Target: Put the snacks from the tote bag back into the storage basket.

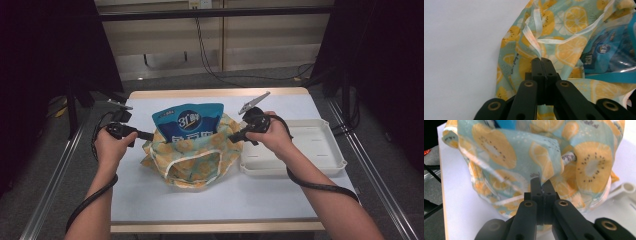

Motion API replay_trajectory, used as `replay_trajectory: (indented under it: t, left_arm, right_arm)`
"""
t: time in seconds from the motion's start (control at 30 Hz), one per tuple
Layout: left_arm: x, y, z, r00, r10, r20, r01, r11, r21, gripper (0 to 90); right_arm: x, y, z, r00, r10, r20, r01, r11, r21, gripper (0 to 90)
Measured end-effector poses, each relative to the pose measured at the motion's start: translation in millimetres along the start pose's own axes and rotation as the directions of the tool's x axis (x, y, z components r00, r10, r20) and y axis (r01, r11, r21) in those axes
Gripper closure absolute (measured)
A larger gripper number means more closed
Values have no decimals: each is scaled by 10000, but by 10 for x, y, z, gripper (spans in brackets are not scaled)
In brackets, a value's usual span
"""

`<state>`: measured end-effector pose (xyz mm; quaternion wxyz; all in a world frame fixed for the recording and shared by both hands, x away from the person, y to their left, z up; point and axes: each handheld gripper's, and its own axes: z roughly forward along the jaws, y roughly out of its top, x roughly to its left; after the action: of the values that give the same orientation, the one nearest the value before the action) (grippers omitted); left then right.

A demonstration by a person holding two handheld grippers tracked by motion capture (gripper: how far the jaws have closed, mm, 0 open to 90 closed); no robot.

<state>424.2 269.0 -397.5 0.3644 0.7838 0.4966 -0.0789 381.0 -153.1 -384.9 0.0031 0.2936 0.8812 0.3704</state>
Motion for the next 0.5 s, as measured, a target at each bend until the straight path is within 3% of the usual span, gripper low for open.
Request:
replay_trajectory:
  t: [0.3, 0.5]
  left_arm:
    - [79, -71, 42, 9994, -344, 3, 344, 9994, -24, 900]
    - [103, -84, 60, 9995, -301, -14, 301, 9995, -30, 900]
  right_arm:
    - [-22, -258, 60, 9994, 173, -308, -175, 9998, -71, 900]
    - [-15, -364, 131, 9985, 297, -455, -296, 9996, 32, 900]
